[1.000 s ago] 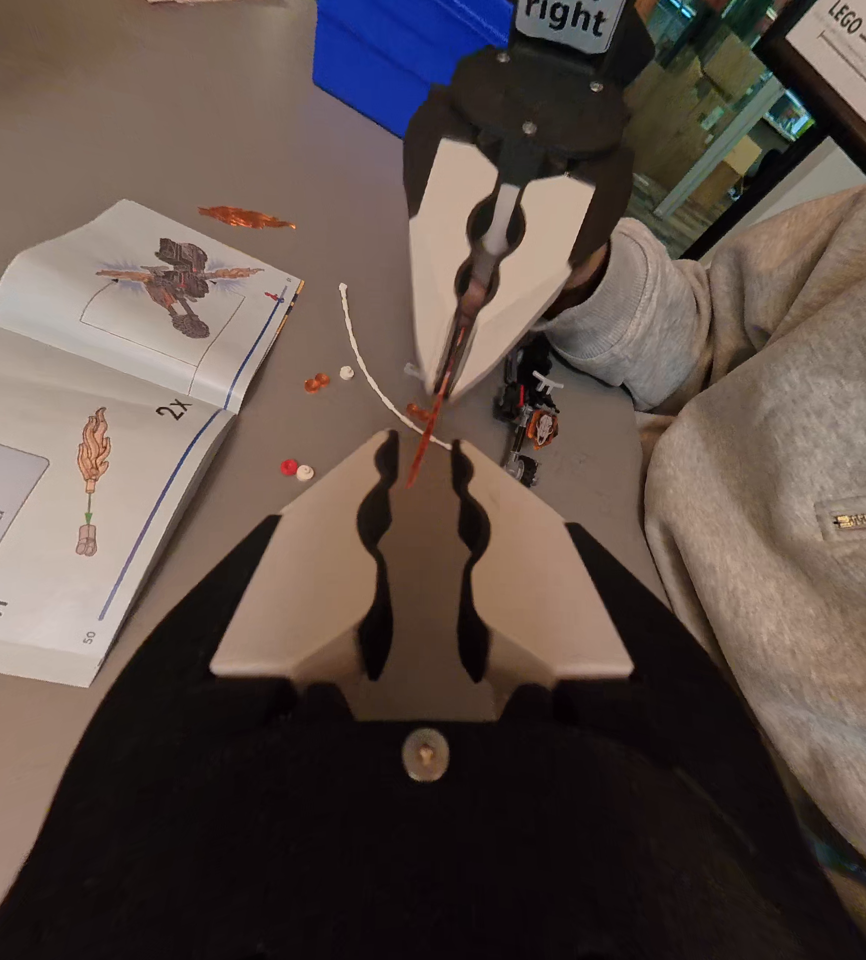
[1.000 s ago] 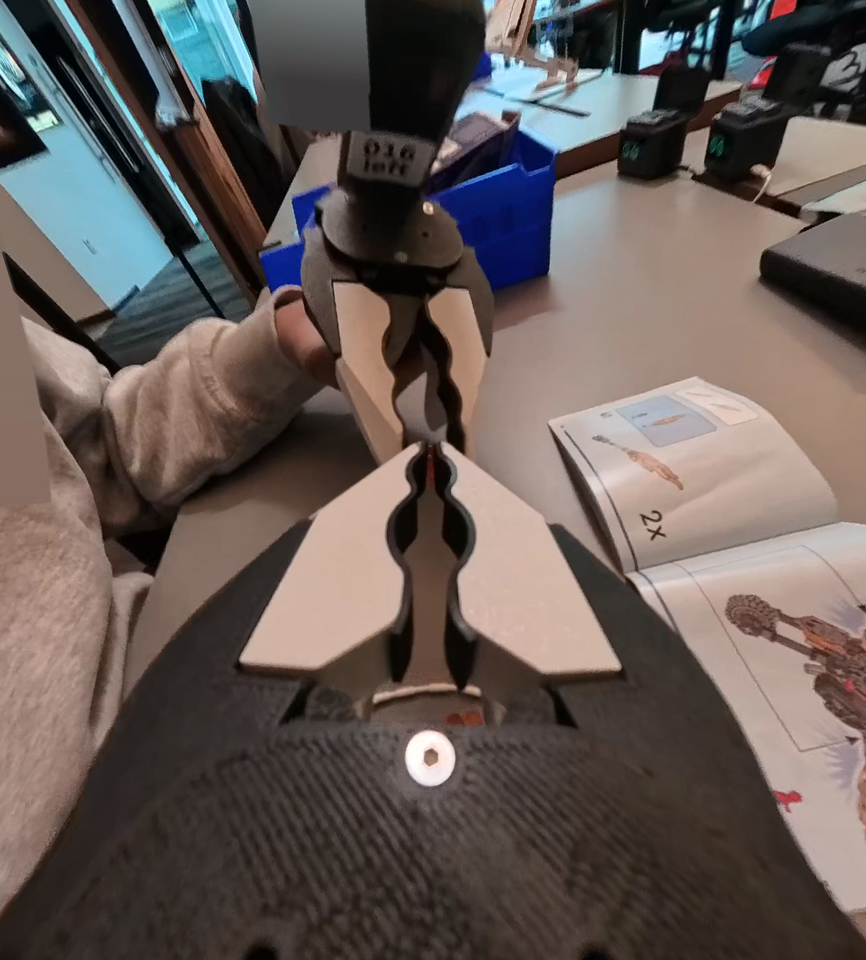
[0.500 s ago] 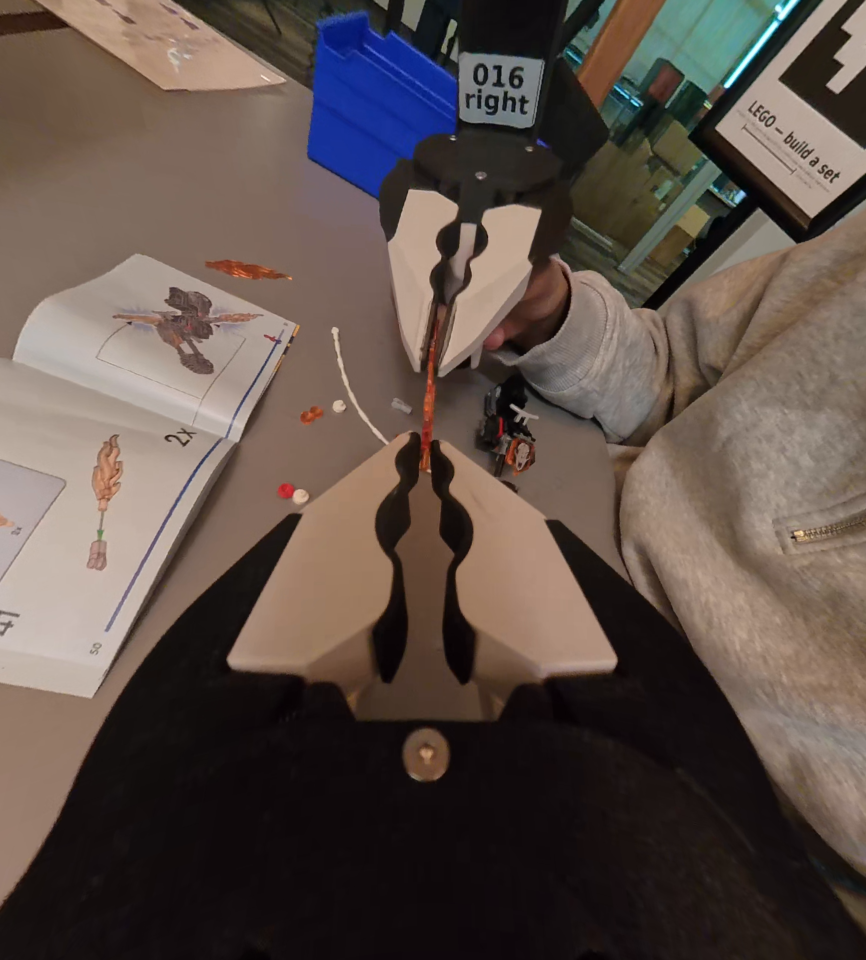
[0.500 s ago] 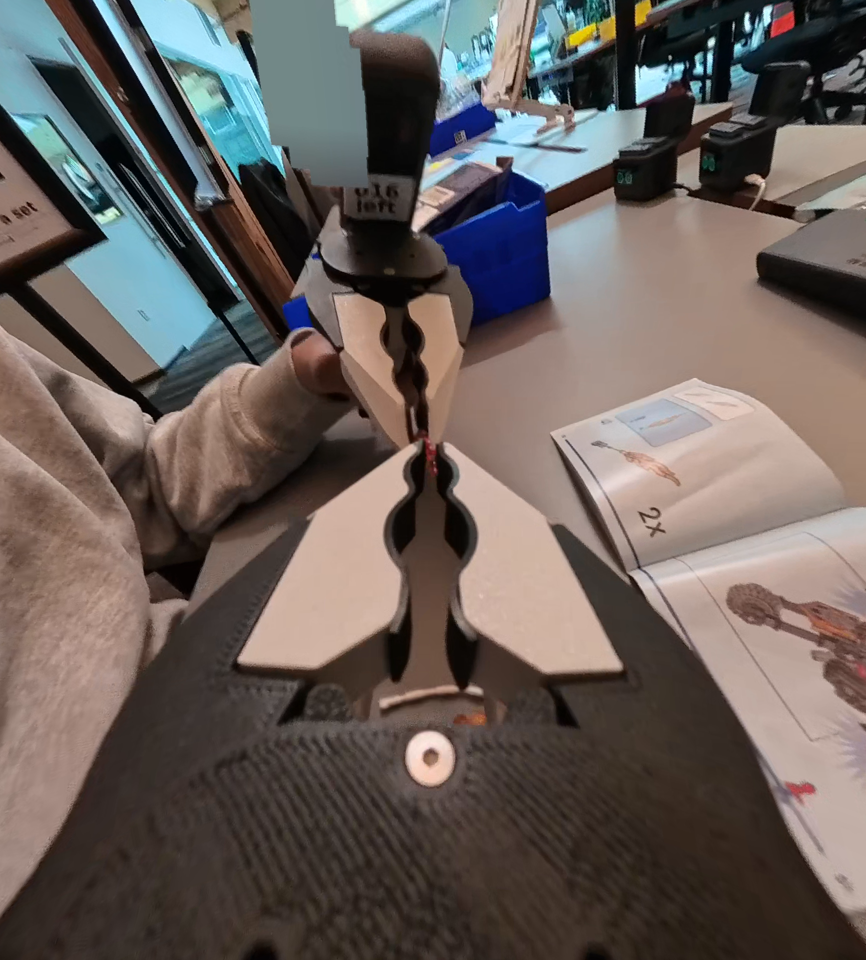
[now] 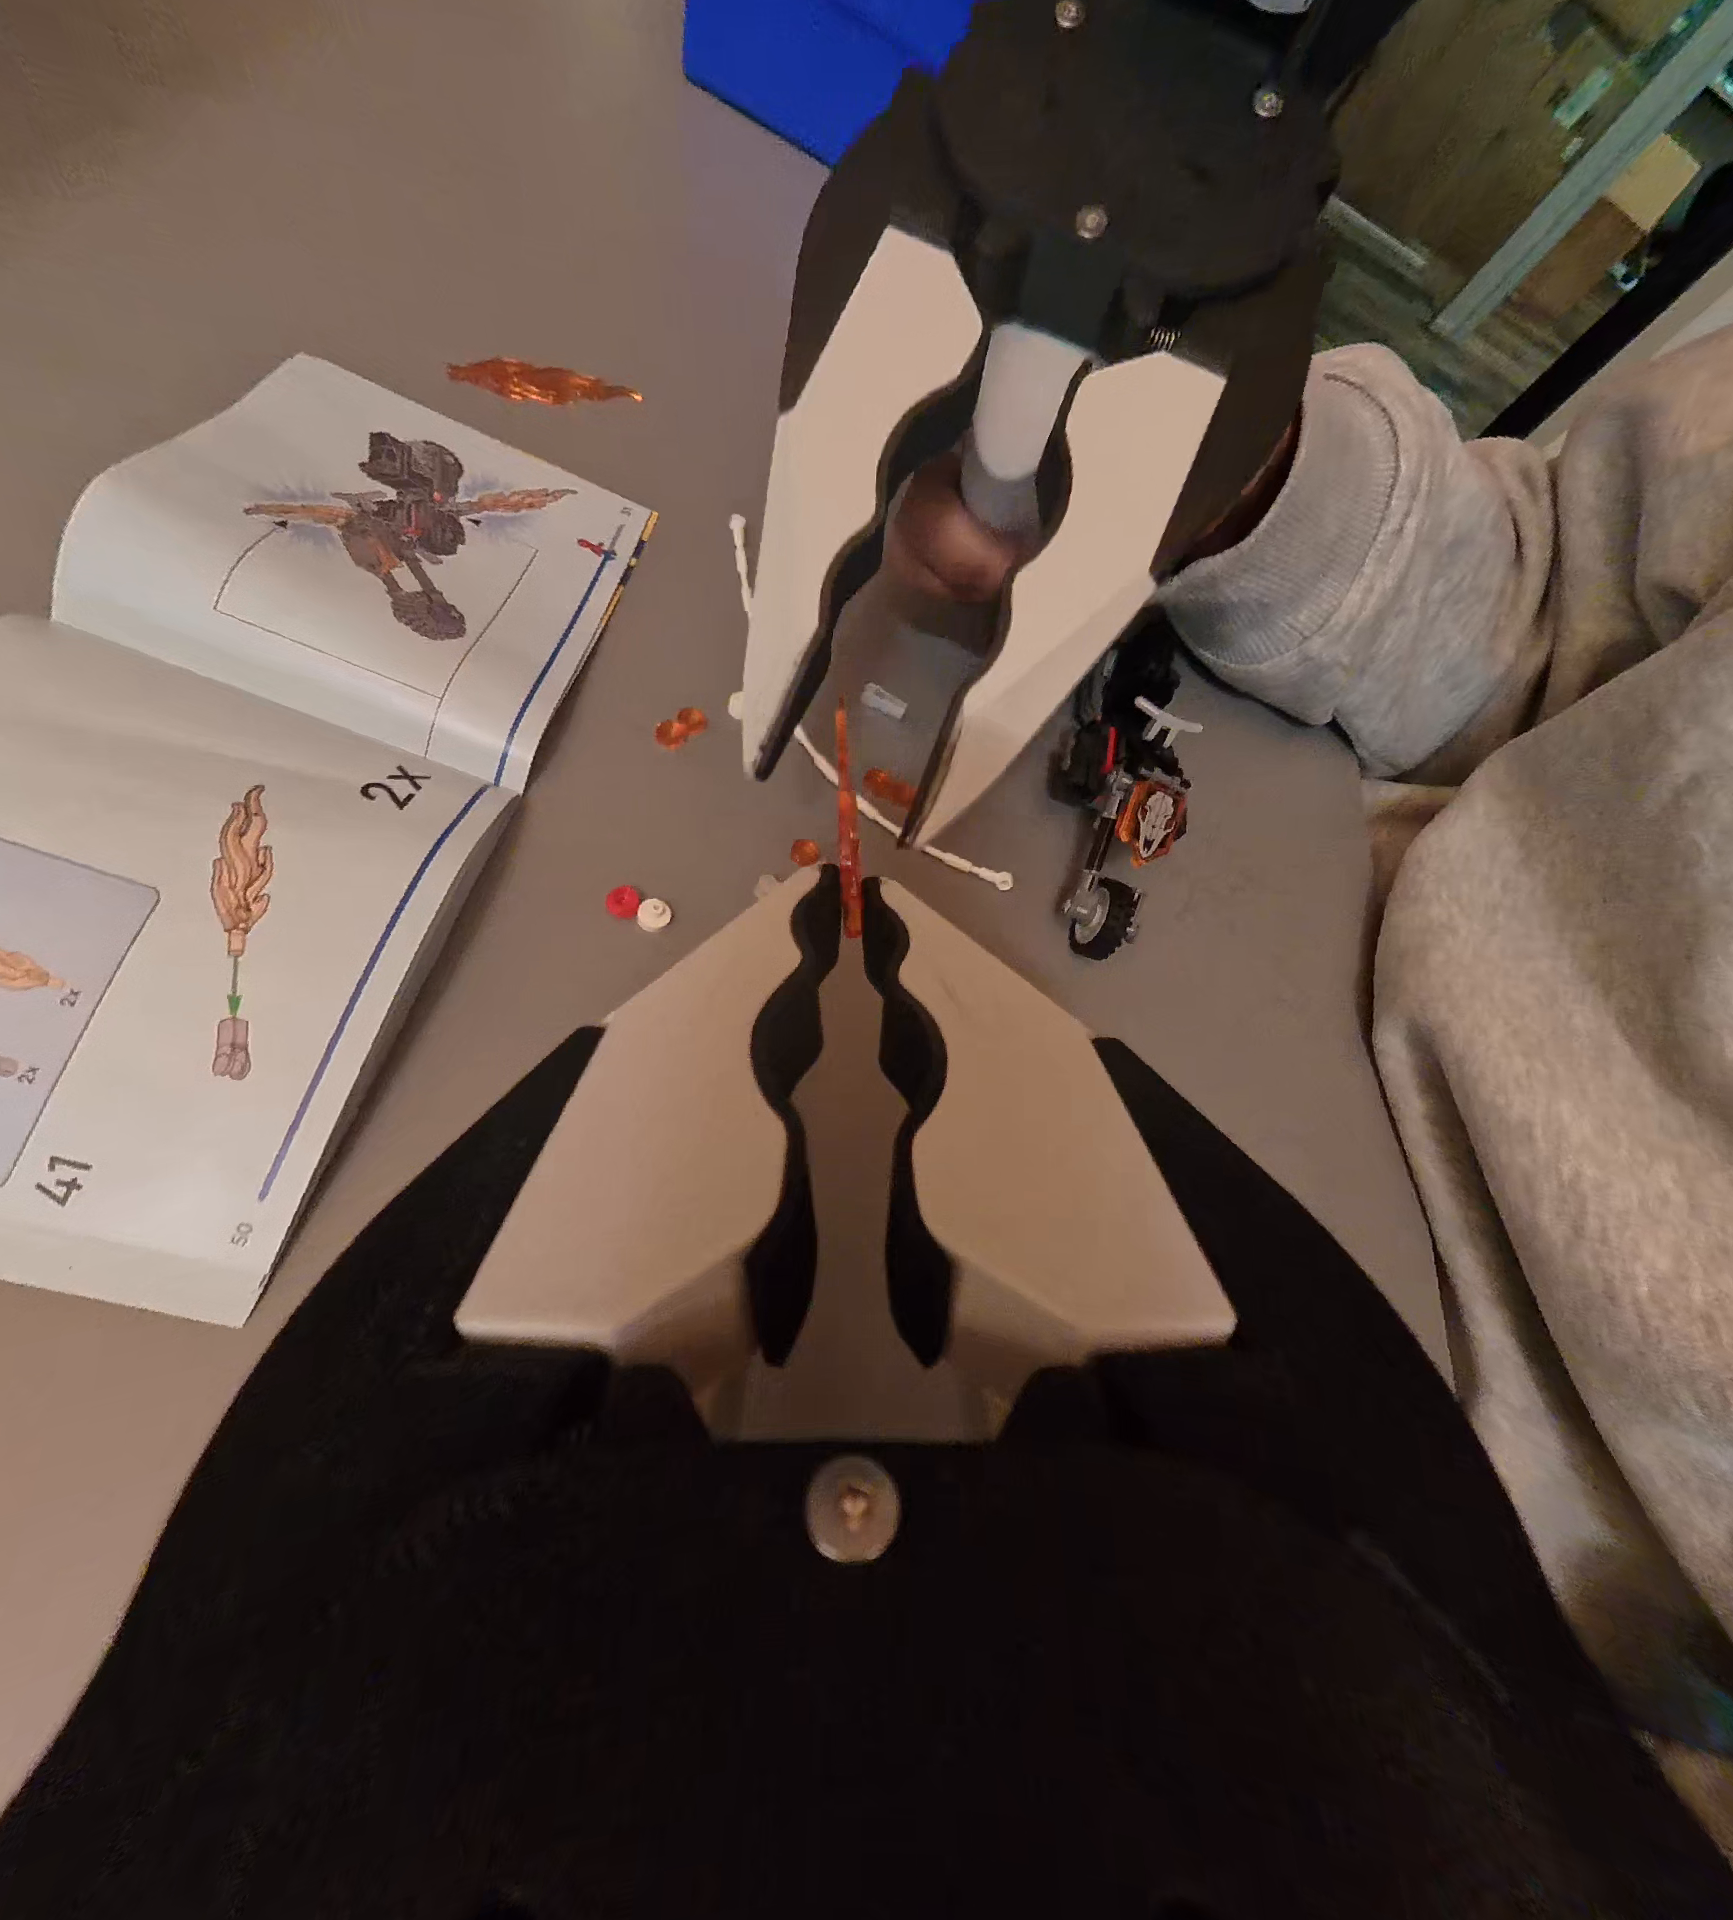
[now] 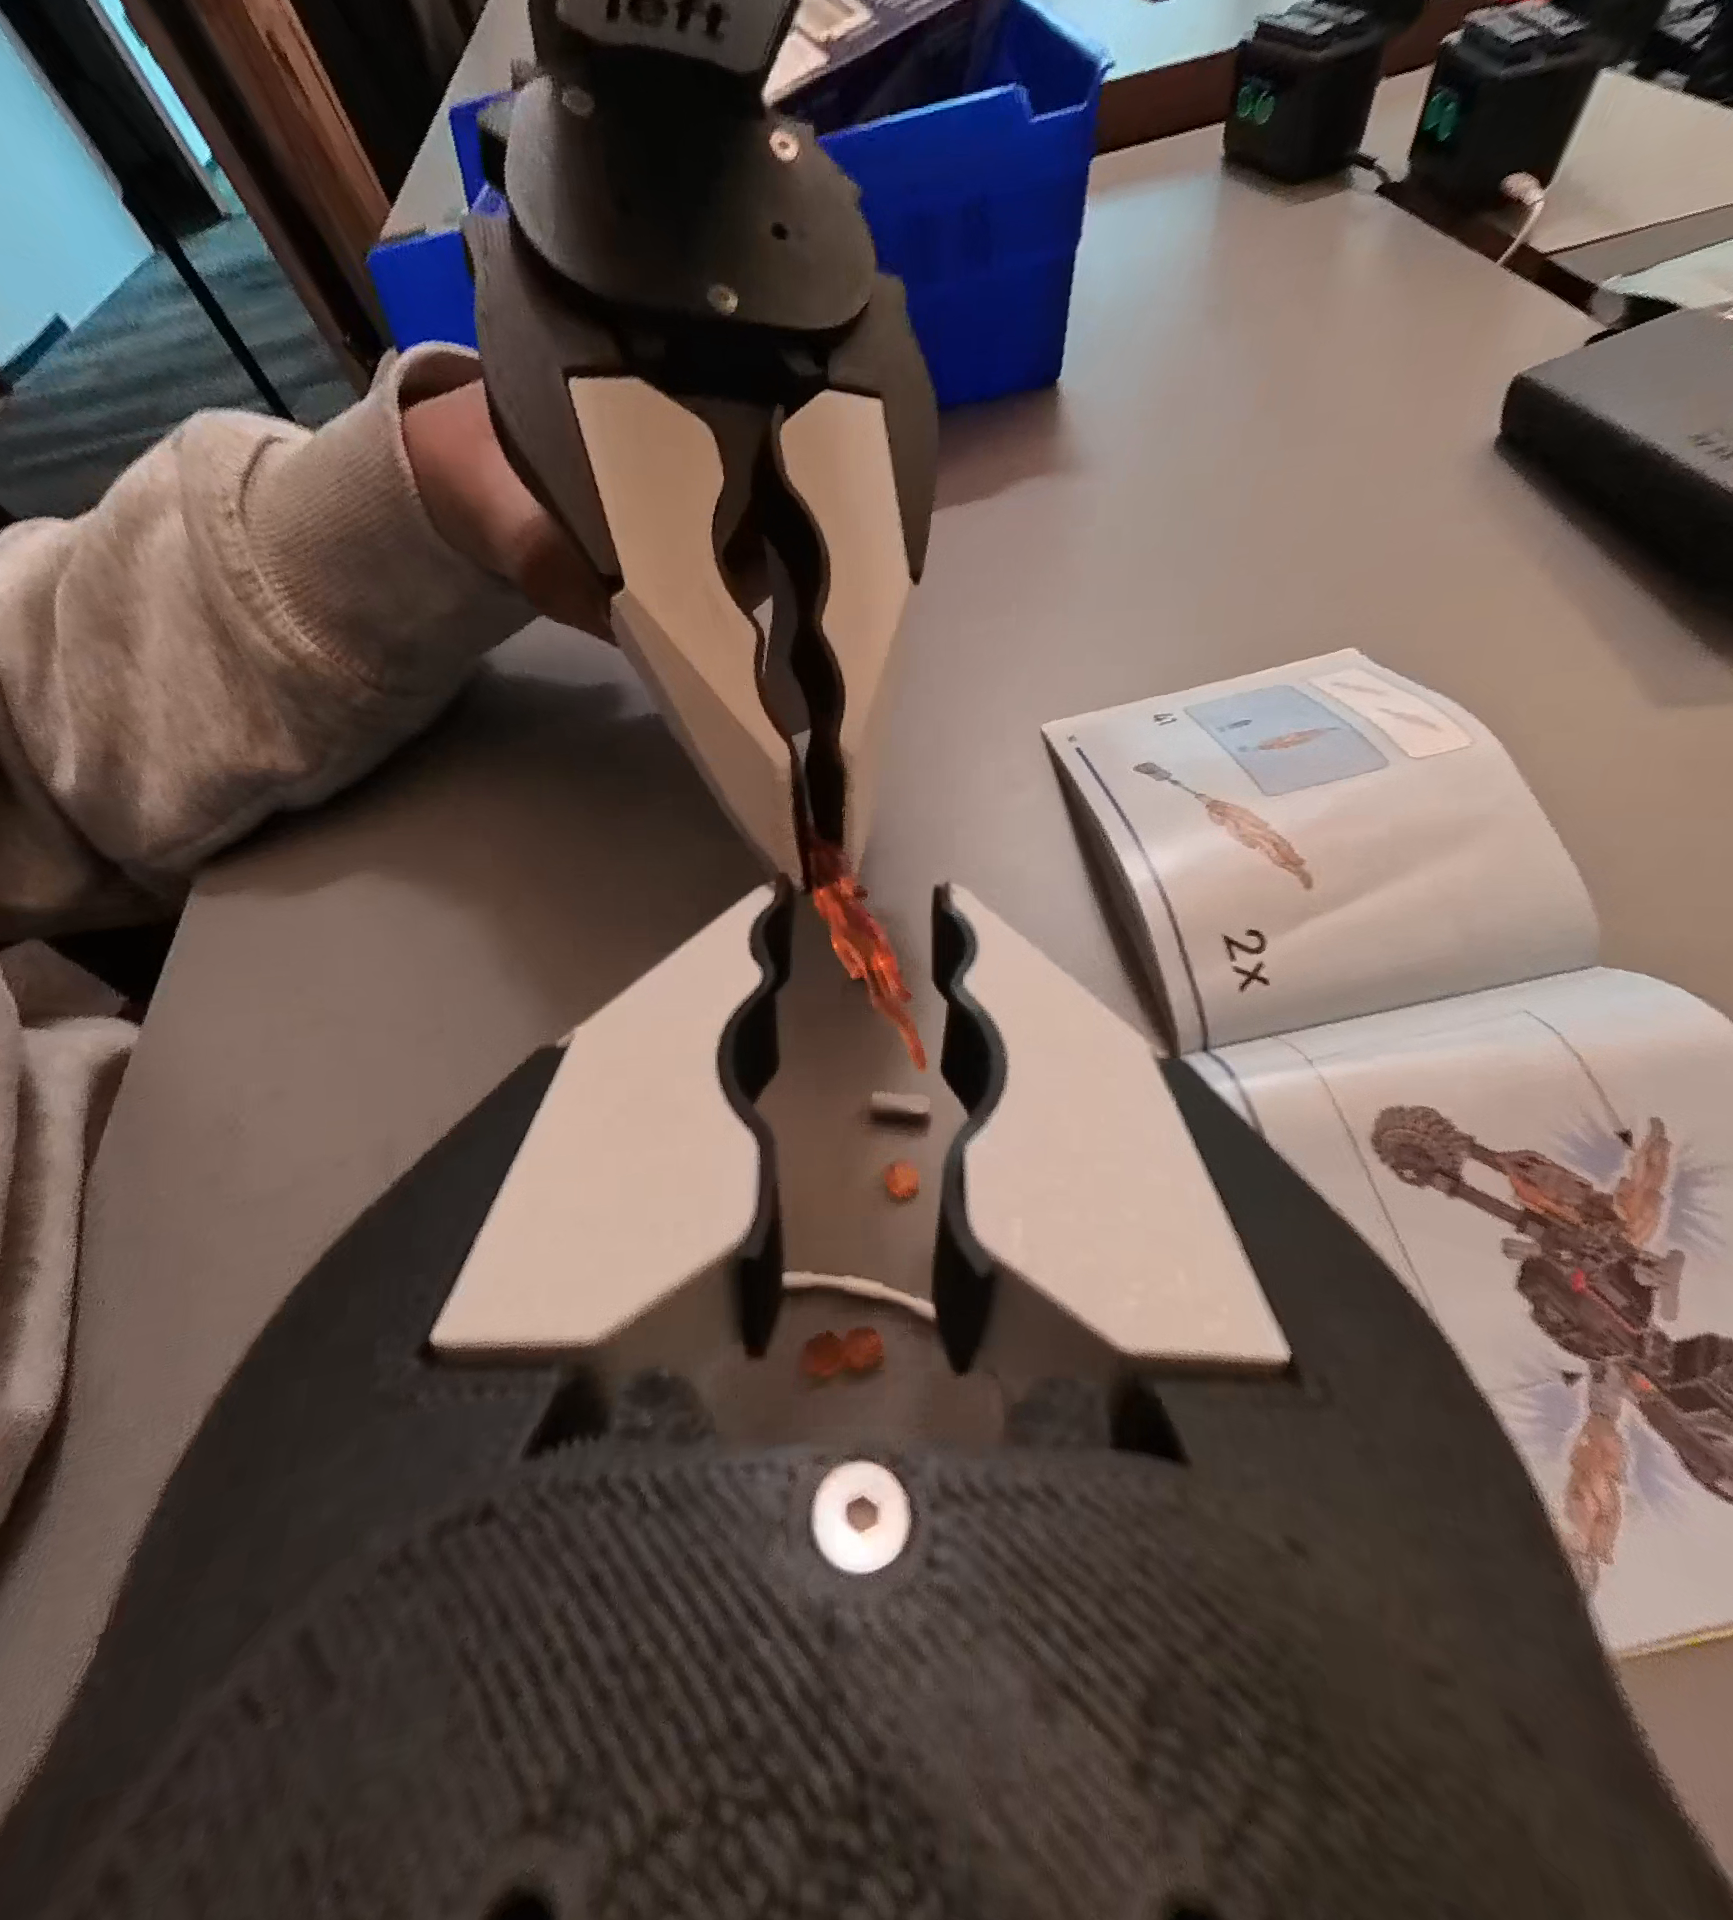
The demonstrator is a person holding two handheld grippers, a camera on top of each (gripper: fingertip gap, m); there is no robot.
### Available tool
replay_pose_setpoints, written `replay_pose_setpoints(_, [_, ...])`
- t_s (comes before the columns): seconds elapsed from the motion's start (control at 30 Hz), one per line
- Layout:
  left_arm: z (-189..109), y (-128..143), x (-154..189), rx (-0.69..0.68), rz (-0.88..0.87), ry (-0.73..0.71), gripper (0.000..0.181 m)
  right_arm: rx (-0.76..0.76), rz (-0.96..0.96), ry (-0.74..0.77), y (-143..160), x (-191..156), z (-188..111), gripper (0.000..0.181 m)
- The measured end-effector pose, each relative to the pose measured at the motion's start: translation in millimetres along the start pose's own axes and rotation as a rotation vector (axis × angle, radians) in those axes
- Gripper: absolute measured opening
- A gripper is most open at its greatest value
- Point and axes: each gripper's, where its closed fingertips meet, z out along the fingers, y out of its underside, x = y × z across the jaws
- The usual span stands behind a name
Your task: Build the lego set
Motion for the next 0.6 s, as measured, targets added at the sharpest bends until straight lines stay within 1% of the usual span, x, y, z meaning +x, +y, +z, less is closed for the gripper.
replay_pose_setpoints(0.1, [1, 0, 3, -0.002, 0.016, 0.011, 0.002, -0.040, -0.036, -0.003, 6, -3, 4, 0.020])
replay_pose_setpoints(0.27, [4, 3, 4, -0.019, 0.032, 0.009, 0.002, -0.074, -0.071, -0.020, 11, -9, 7, 0.004])
replay_pose_setpoints(0.43, [4, 5, 7, -0.028, 0.044, 0.021, 0.002, -0.077, -0.075, -0.057, 12, -15, 7, 0.000])
replay_pose_setpoints(0.53, [2, 4, 13, -0.012, 0.049, 0.066, 0.002, -0.057, -0.076, -0.097, 8, -20, 4, 0.000])
replay_pose_setpoints(0.6, [1, 4, 13, -0.012, 0.043, 0.072, 0.002, -0.062, -0.097, -0.093, 9, -19, 0, 0.000])
